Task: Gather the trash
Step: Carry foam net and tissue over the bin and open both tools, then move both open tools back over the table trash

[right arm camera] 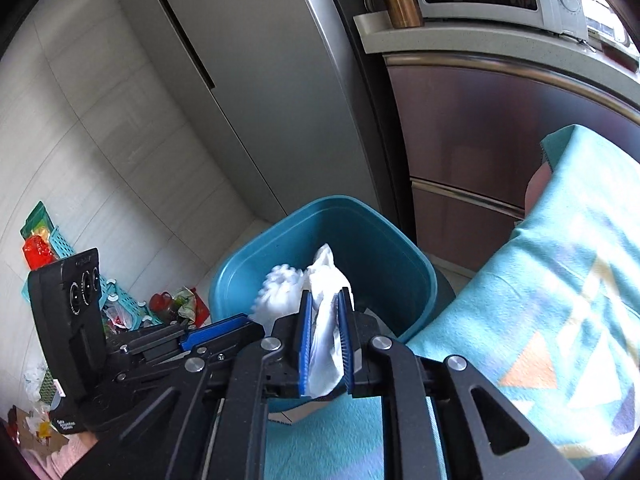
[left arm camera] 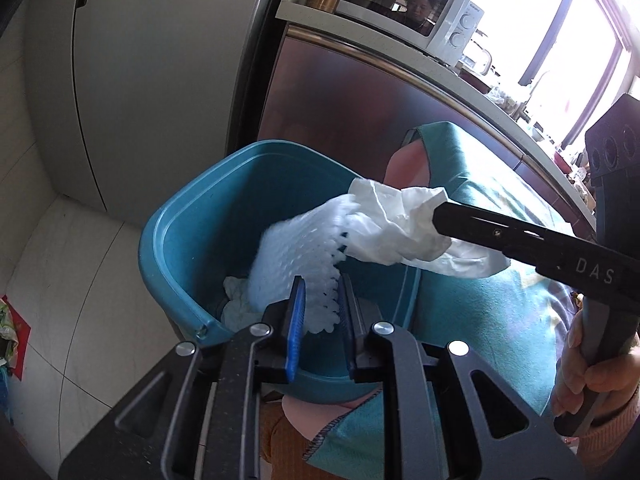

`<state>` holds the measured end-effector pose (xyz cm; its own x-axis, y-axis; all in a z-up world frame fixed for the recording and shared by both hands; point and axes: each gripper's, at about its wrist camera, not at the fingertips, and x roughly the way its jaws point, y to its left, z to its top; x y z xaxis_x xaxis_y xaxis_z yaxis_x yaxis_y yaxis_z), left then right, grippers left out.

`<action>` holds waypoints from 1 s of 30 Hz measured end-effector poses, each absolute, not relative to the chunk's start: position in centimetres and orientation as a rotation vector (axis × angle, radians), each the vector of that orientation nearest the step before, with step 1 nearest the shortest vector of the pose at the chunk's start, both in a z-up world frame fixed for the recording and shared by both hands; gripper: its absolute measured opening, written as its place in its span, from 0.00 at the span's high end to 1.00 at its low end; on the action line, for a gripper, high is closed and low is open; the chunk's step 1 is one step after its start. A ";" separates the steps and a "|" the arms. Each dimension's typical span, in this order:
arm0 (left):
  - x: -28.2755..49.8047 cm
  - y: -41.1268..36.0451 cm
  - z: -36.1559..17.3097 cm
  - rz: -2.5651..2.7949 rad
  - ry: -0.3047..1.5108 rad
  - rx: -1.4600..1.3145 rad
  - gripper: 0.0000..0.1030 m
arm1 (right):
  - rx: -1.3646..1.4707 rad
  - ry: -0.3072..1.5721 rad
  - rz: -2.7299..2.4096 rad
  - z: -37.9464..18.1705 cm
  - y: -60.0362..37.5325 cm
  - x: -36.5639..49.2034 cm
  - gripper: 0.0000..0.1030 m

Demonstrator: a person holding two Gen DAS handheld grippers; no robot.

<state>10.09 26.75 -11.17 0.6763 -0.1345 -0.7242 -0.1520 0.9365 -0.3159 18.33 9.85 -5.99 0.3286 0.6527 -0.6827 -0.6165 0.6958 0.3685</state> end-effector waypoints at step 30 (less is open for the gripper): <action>7.4 14.7 -4.3 -0.304 0.667 -0.226 0.68 | 0.131 0.642 0.712 -0.9 -6.7 10.1 0.55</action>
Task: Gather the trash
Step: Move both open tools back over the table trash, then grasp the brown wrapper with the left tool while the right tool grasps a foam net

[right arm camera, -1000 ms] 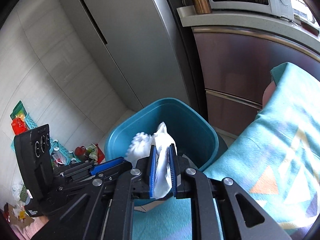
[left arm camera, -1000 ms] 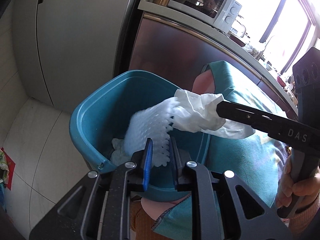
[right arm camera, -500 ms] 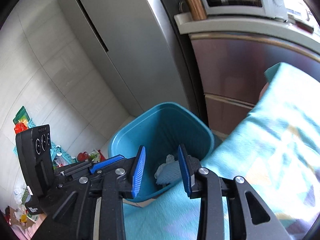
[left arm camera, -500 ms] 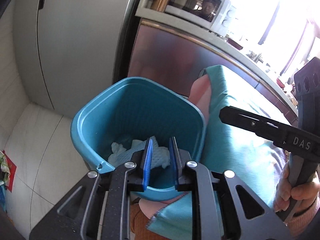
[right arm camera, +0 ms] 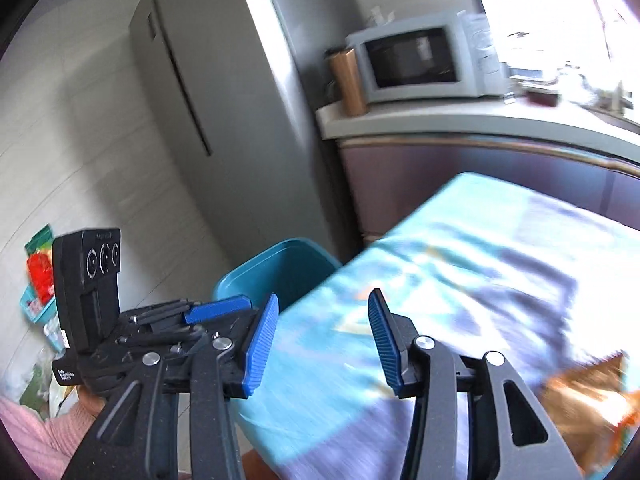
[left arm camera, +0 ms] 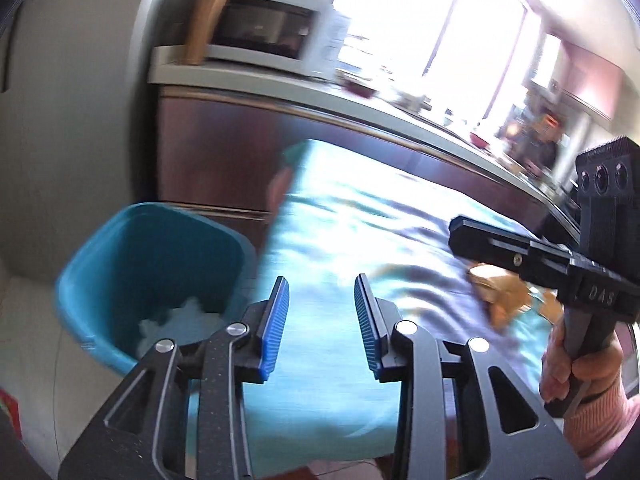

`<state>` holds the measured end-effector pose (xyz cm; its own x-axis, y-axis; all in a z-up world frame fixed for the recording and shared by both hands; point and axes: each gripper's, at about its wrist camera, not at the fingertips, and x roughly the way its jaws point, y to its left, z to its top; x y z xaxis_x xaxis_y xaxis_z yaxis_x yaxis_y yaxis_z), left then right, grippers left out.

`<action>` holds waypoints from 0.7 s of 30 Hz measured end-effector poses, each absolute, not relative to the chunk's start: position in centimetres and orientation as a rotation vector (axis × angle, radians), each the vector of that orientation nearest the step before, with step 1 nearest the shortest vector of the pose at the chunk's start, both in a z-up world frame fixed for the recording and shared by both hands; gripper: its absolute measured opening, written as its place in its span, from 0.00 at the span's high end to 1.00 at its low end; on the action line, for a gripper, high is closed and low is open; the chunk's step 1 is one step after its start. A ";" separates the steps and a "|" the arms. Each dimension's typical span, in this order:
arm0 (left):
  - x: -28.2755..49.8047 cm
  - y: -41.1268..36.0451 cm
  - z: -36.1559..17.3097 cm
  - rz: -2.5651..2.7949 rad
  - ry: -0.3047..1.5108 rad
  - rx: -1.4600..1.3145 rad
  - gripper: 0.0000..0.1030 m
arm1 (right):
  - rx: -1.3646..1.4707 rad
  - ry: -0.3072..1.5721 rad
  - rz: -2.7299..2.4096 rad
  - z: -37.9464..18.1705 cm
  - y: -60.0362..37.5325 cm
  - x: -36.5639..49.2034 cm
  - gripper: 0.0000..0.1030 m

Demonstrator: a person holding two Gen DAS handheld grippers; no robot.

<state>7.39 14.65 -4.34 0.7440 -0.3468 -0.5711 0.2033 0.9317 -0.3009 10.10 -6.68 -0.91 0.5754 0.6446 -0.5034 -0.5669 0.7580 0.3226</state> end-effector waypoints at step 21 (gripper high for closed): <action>5.5 -7.4 -5.4 -0.712 0.702 0.058 0.53 | 0.328 0.638 0.343 -3.6 -24.3 7.8 0.53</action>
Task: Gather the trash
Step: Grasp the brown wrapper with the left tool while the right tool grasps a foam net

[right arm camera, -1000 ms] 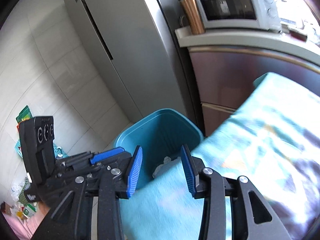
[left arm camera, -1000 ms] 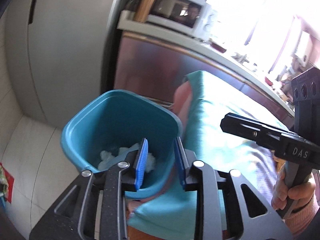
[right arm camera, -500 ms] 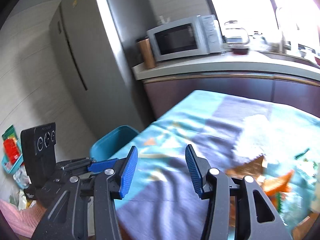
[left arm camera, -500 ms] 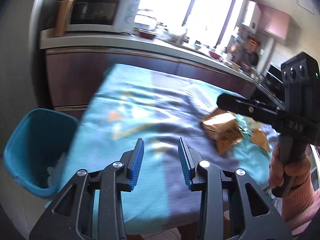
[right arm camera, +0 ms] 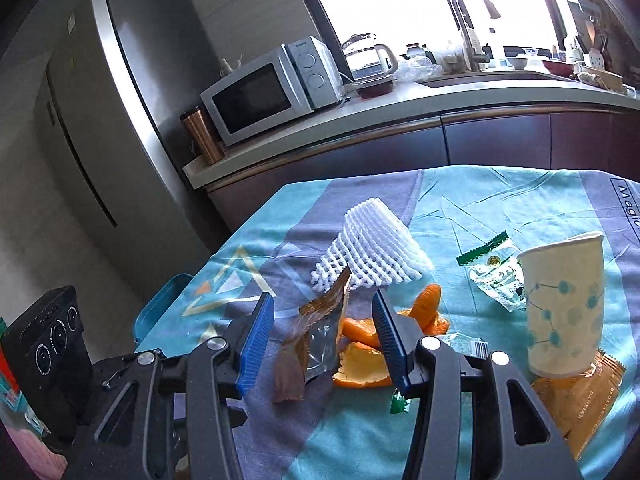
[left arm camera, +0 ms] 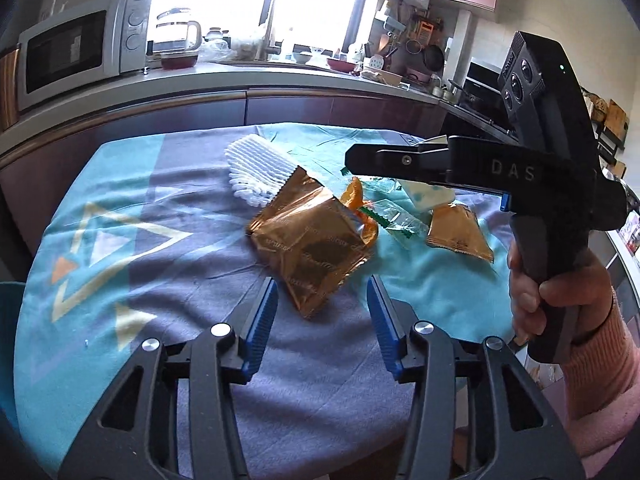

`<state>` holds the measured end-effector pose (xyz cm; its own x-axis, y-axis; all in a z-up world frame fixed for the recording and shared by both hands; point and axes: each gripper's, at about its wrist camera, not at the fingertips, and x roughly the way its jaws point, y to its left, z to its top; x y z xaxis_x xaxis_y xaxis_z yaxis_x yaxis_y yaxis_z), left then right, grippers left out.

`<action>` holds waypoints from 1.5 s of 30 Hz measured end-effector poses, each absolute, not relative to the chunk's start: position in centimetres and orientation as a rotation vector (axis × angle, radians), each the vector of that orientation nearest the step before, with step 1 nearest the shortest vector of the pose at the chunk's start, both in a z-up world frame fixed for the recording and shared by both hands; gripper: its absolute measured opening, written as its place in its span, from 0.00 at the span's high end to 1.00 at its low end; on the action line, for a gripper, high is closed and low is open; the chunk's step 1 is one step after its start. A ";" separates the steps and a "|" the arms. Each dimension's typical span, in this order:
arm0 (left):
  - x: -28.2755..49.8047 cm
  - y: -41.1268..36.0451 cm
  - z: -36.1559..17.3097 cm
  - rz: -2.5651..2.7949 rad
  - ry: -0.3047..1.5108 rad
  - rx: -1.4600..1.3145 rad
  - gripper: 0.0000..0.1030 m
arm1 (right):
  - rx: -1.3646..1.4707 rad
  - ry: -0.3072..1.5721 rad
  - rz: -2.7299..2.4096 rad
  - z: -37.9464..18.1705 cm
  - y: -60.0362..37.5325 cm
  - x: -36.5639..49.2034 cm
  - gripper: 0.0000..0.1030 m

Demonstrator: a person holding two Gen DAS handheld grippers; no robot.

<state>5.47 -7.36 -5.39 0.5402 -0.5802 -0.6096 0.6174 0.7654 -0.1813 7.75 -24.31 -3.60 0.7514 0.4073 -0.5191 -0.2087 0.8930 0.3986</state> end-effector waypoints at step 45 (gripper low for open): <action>8.2 -2.5 -5.5 -0.590 0.755 -0.060 0.99 | 0.333 0.832 0.276 -7.3 -24.8 18.7 0.46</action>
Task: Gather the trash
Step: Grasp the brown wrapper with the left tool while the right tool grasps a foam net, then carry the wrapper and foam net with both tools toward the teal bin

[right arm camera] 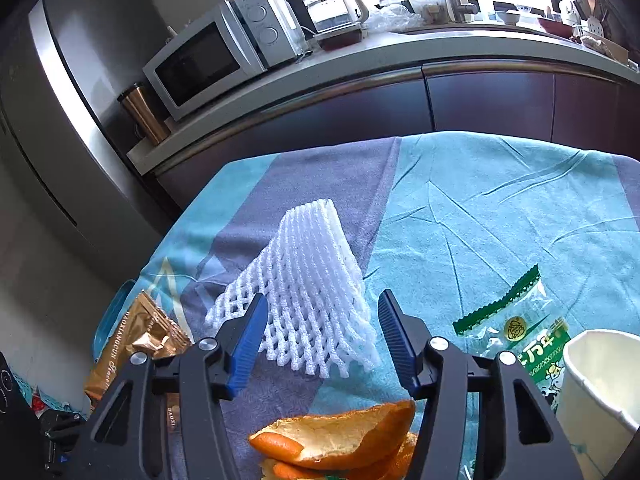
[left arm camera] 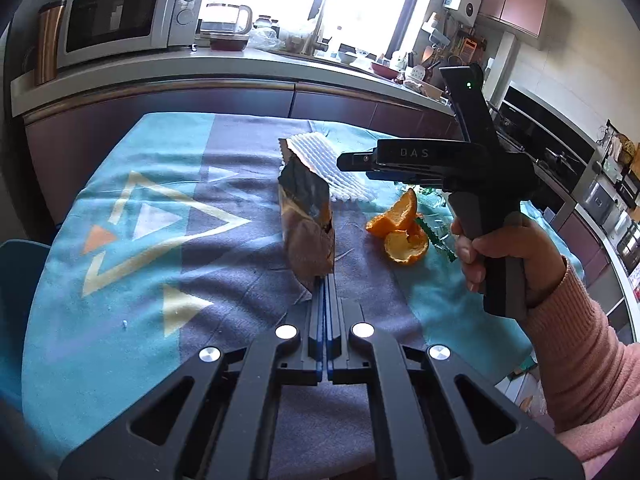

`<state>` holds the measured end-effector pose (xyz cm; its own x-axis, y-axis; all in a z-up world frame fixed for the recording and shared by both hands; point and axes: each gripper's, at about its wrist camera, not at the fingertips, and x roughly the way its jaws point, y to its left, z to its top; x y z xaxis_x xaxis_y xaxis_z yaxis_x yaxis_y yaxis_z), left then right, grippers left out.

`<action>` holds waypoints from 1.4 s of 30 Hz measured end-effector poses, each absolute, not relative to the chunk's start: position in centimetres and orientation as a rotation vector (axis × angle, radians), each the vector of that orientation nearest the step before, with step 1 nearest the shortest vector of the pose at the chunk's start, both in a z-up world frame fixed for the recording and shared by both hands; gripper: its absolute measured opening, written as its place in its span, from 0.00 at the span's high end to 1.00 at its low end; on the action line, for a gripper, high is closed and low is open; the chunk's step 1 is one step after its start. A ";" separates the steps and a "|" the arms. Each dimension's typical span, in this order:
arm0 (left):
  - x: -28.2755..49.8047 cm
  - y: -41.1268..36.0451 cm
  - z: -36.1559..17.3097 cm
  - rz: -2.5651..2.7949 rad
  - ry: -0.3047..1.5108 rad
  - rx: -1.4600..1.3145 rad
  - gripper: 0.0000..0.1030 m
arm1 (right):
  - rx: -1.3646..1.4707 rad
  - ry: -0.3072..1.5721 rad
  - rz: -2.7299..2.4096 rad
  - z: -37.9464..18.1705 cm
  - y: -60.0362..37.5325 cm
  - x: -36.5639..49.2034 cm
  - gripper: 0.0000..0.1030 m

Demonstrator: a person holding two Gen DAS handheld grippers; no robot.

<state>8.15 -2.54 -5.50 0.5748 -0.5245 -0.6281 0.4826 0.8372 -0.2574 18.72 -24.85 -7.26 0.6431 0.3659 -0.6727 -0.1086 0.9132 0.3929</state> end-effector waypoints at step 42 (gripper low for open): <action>5.8 10.7 -3.0 -0.321 0.653 -0.169 0.99 | 0.319 0.691 0.541 -1.9 -17.1 14.2 0.90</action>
<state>5.83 10.68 -3.03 0.7474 -0.3444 -0.5681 0.2390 0.9373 -0.2538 14.16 -17.10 -1.86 0.6425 0.5678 -0.5145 -0.3630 0.8169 0.4482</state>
